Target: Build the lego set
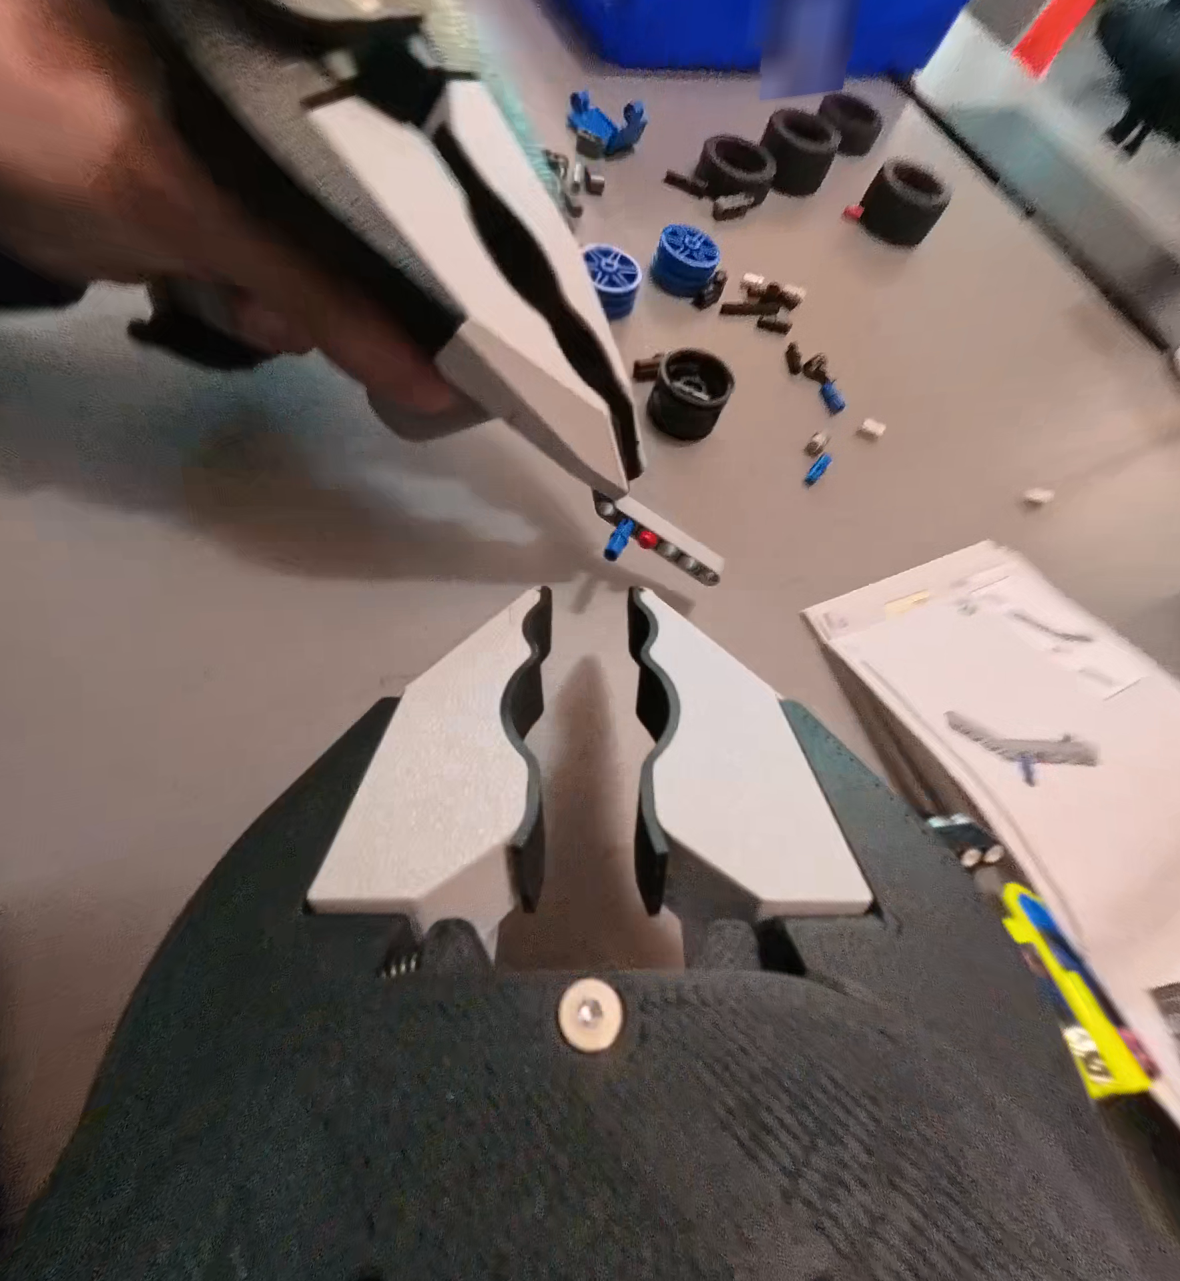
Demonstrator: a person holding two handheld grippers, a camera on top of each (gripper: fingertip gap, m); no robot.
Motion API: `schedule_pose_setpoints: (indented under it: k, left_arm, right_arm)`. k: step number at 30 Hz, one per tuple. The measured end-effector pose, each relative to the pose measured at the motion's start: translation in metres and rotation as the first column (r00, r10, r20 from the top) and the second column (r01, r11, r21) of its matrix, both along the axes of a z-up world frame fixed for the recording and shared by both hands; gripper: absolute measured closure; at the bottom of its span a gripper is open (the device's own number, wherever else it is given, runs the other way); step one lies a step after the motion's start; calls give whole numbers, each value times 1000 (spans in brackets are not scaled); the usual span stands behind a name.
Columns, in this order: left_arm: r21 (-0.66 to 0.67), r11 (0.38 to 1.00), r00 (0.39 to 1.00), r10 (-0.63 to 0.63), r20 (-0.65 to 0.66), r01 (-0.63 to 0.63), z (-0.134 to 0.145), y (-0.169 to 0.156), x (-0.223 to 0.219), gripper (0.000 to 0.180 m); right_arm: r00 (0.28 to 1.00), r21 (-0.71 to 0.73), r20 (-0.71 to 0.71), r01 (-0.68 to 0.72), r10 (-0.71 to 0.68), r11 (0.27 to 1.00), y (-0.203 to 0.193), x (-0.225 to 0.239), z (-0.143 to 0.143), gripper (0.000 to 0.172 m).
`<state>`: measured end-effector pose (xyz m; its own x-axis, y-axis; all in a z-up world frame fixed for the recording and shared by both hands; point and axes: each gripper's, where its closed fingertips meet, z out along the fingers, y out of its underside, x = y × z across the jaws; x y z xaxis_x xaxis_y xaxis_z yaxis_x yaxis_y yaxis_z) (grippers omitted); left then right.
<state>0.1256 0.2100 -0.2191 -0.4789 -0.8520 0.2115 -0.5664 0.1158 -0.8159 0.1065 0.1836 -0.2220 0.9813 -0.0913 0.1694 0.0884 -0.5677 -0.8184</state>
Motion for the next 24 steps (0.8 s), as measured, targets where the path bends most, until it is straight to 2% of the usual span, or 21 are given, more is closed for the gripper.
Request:
schedule_pose_setpoints:
  k: [1,5,9,12,14,16,24]
  left_arm:
    - [11,1000,1000,17,8,-17,-2,-4,-2,176]
    - [43,997,998,67,-12,-66,-14,-14,-6,176]
    - [6,996,995,88,-53,-87,-16,-23,-6,176]
    - [9,996,994,90,-63,-90,-18,-24,-6,176]
    - [2,997,993,77,-90,-77,-21,-25,-9,176]
    - [-22,997,991,69,-115,-72,-23,-26,-12,176]
    - [-7,1000,991,27,-130,-28,-26,-22,-16,170]
  right_arm:
    - [999,-7,-31,14,-14,1000,0,2,-3,152]
    - [998,50,38,-56,54,997,5,-8,6,149]
    - [986,-81,143,-72,83,994,4,-8,-19,146]
    - [972,-84,224,-45,63,995,4,-1,-19,161]
    - [969,-96,240,-40,62,995,2,1,-21,170]
    - [967,-111,246,-42,69,993,3,0,-23,172]
    - [958,-125,260,-88,118,988,3,-2,-24,172]
